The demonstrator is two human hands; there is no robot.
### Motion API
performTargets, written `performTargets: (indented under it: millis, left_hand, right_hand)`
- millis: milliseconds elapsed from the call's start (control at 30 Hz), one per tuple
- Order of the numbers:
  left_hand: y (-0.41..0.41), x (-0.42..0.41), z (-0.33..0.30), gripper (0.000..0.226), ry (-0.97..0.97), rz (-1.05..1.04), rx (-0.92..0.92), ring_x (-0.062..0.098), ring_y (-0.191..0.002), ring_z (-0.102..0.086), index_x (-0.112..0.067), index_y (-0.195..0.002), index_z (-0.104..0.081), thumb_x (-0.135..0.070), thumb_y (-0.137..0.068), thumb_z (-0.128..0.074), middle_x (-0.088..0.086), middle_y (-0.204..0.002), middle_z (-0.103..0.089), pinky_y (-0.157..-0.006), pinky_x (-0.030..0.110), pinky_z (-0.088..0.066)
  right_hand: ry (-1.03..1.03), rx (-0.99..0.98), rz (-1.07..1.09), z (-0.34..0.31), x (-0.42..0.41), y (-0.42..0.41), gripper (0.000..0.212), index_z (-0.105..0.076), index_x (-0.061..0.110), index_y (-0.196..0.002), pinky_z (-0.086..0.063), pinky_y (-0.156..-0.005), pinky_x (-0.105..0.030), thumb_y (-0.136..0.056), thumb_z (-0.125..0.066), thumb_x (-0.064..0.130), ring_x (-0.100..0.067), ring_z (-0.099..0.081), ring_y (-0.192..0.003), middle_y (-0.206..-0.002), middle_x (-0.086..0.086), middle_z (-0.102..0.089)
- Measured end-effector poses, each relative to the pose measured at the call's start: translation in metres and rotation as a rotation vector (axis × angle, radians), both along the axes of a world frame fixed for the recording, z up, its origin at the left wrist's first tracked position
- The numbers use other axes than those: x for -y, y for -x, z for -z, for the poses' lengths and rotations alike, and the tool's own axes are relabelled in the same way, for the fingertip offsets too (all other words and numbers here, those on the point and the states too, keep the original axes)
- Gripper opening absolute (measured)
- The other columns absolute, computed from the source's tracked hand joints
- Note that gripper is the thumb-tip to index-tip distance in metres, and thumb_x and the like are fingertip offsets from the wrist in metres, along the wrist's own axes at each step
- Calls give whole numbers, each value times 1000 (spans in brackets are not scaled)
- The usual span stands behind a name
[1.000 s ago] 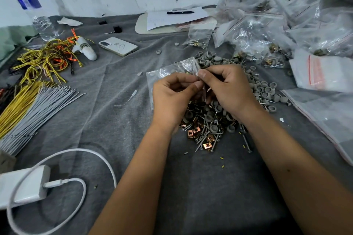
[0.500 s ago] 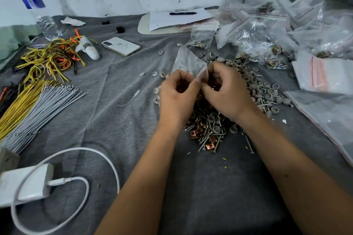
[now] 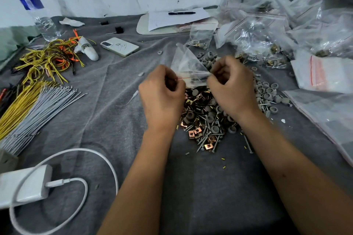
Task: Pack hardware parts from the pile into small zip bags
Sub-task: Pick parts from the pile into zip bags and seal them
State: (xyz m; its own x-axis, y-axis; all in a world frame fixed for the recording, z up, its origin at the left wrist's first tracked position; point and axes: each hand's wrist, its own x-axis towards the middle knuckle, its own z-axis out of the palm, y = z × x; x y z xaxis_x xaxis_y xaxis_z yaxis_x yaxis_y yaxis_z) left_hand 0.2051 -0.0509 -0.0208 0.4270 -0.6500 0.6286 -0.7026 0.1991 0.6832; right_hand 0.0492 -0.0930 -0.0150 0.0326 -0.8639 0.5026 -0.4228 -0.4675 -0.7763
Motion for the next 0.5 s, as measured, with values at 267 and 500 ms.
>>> performTargets:
  millis: [267,500]
  left_hand:
    - [-12,-9,-9,6,207,-326,160,33,-88,-57,-6,-85,-75,-6,-82,-71,12,-87,-66,-74,24,-29]
    - [-4,-3,2,11,-148,-100,115,25,-87,-68,-16,-97,-80,-17,-90,-72,3,-100,-72,-80,43,-51]
  right_hand:
    - [14,-735,-416,-1,-3,-1,42,-77,36,-102,-33,-106,-44,-72,-79,64,-16,-39,-115,-111,13,-59]
    - [-8,-707,-459,-4,-2,3,23,-77,41,-95,-32,-103,-48,-76,-81,53,-11,-40,-105,-97,15,-58]
